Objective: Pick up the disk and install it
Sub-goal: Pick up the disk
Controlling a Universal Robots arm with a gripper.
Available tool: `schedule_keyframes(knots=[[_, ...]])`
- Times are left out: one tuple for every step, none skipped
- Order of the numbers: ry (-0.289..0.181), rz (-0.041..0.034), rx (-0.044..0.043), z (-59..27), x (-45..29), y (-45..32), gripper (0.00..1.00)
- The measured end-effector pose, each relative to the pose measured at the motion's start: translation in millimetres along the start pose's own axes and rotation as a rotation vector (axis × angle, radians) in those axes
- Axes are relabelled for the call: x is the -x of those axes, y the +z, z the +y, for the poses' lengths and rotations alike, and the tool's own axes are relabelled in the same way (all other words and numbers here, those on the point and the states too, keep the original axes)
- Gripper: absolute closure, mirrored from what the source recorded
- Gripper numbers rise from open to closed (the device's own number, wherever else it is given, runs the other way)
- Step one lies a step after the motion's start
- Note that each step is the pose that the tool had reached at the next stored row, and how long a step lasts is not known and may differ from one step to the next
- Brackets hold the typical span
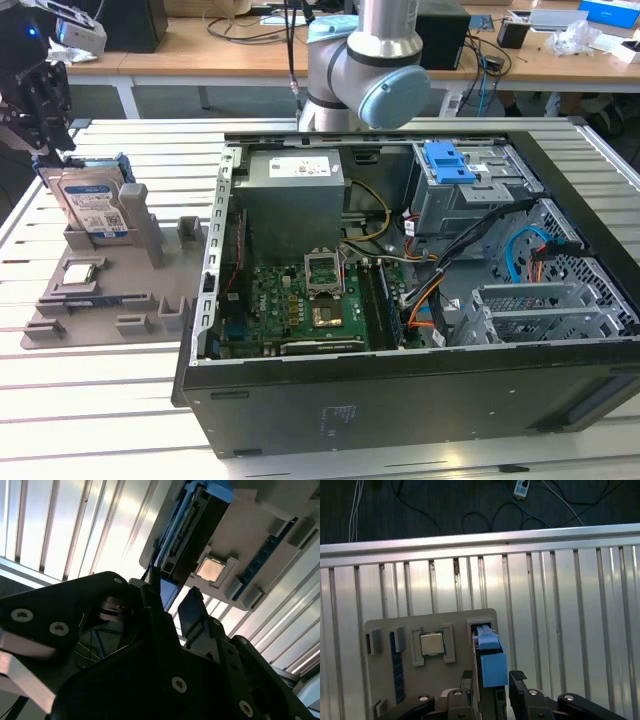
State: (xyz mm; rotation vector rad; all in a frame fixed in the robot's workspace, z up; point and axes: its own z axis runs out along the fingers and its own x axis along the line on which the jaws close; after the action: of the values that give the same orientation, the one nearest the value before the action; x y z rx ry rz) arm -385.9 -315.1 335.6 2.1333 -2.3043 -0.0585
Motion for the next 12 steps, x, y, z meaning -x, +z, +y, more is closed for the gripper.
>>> schedule_keyframes(knots=[[-0.007,0.0001,0.0000,-0.1,0.3,3.0,0.58],[-0.013,0.0004,0.0003,-0.1,0.4,4.9,0.58],[-0.017,0.0004,0.0003,-0.1,0.6,6.4,0.58],[-0.023,0.0006,0.0005,-0.2,0.7,9.1,0.58],[-0.028,0.0008,0.0007,-0.3,0.7,12.6,0.58],[-0.031,0.0008,0.0007,-0.3,0.6,15.7,0.58],[-0.033,0.0009,0.0008,-0.5,0.6,18.7,0.58],[-0.034,0.0009,0.0008,-0.5,0.5,20.5,0.58],[-0.035,0.0010,0.0008,-0.6,0.4,24.2,0.58],[-0.036,0.0010,0.0007,-0.6,0.4,27.0,0.58],[-0.037,0.0010,0.0009,-0.4,0.3,29.2,0.58],[-0.041,0.0012,0.0010,0.8,0.1,33.5,0.58]])
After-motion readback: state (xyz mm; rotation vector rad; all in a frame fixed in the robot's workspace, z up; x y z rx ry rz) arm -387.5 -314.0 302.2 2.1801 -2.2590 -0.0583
